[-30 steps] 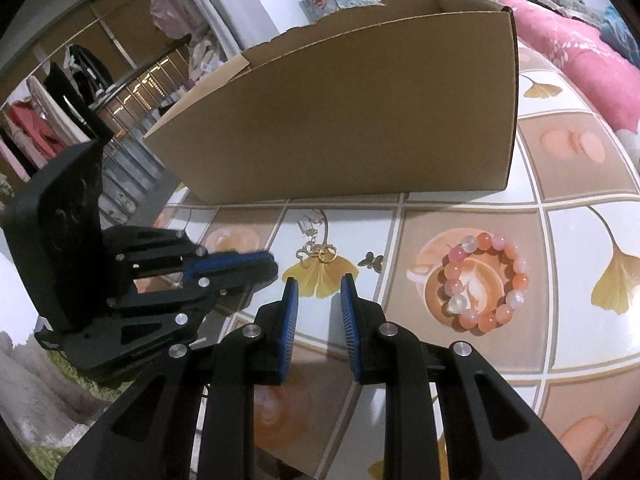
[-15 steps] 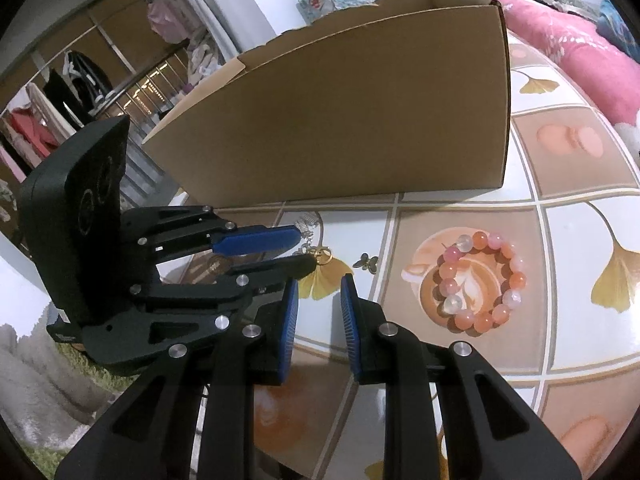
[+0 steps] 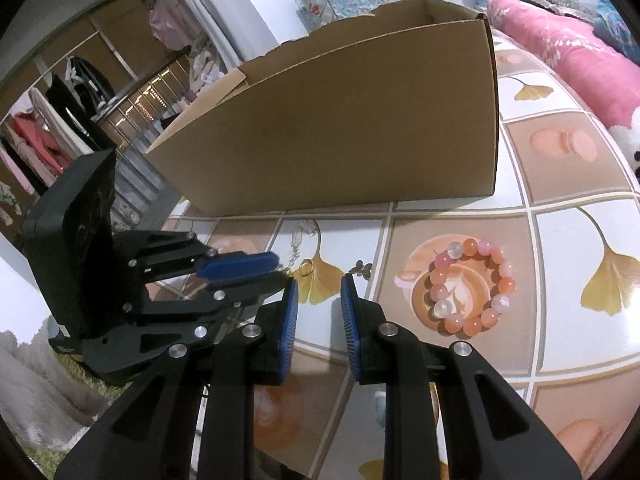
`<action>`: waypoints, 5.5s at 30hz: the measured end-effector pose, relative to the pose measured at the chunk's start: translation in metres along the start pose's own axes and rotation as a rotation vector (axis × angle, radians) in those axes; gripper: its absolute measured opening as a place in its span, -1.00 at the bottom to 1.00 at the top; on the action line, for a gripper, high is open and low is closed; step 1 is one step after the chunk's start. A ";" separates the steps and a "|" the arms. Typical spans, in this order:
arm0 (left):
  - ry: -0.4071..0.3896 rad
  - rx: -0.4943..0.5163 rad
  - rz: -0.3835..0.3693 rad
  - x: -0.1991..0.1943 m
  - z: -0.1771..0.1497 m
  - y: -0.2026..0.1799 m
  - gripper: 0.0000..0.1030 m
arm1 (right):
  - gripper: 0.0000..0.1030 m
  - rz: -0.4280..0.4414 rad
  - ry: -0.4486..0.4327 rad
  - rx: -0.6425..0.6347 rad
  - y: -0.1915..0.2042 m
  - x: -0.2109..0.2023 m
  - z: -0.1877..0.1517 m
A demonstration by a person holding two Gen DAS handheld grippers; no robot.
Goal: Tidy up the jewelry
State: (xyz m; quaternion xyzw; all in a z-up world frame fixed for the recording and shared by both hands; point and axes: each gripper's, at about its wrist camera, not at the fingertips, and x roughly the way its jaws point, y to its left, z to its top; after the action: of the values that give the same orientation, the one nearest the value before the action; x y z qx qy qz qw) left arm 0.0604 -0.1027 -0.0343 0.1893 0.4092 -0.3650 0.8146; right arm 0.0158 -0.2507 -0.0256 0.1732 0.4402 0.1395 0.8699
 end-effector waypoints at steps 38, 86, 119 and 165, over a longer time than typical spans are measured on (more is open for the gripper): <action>-0.095 -0.161 -0.001 -0.037 -0.025 0.043 -0.74 | -0.79 -0.215 0.043 -0.321 0.052 0.050 0.012; -0.124 -0.213 -0.111 -0.007 0.121 0.093 -0.45 | -0.64 -0.049 -0.025 -0.239 -0.004 0.011 0.193; -0.155 -0.203 -0.021 -0.116 -0.001 0.041 0.75 | 0.13 -0.081 -0.099 -0.042 0.018 -0.051 0.009; 0.091 -0.455 0.296 -0.014 -0.034 0.020 0.86 | 0.87 -0.516 0.044 -0.063 0.008 0.006 -0.032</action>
State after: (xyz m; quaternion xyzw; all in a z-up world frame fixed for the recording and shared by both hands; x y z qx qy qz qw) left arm 0.0517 -0.0620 -0.0430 0.0751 0.4847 -0.1320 0.8614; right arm -0.0070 -0.2352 -0.0441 0.0252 0.4842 -0.0695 0.8718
